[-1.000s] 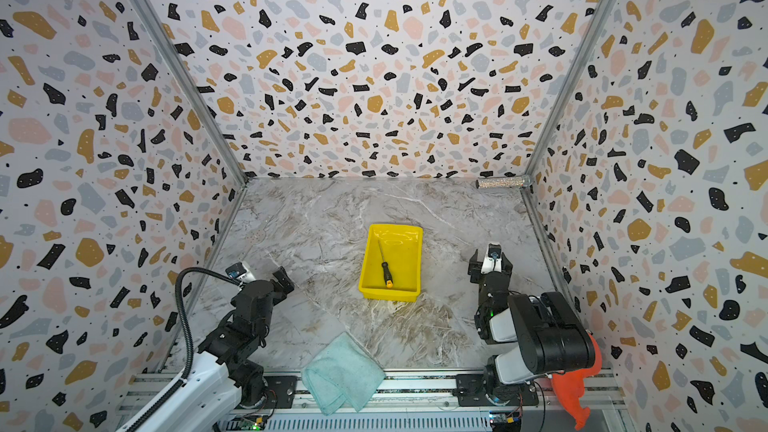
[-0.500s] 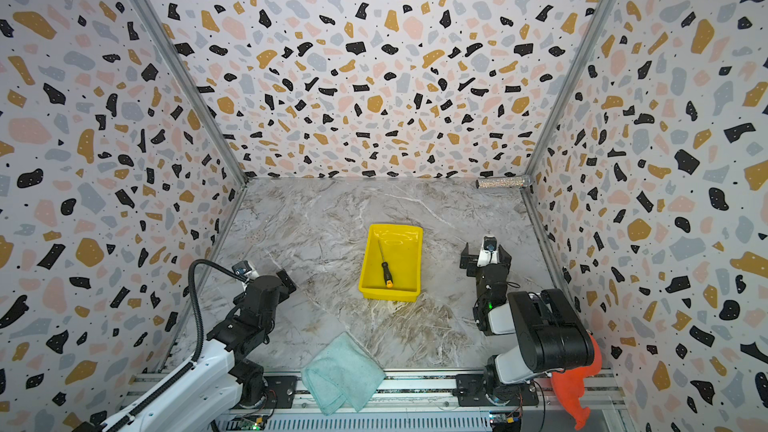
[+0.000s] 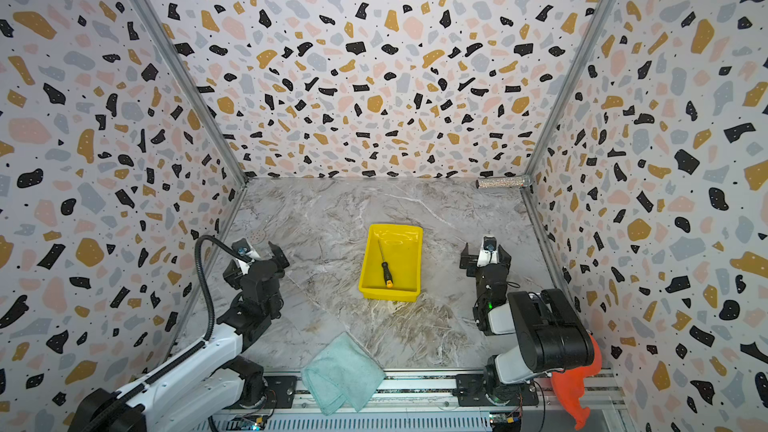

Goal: Put the screwdriver in the bin

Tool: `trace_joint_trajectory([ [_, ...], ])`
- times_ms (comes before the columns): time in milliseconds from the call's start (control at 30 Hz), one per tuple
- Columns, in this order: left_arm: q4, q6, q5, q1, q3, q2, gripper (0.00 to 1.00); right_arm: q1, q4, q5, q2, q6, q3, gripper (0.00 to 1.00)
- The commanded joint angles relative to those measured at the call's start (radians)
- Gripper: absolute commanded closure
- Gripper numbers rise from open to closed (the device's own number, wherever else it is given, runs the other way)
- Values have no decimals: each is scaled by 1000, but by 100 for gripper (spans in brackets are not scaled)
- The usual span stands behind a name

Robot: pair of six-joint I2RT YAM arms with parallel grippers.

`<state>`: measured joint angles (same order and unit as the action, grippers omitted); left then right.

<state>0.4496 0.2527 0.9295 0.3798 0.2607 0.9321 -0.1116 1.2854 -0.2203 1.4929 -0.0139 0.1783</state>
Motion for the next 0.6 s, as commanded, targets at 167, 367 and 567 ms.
trace_joint_trajectory([
  [167,465,-222,-145,-60,-140,119,1,-3,-8,4,-4,-6,13,1],
  [367,535,-222,-262,-124,-148,173,0,-2,-8,4,-4,-7,13,1],
  [567,527,-205,-319,-145,-117,215,1,0,-8,5,-4,-7,13,1],
])
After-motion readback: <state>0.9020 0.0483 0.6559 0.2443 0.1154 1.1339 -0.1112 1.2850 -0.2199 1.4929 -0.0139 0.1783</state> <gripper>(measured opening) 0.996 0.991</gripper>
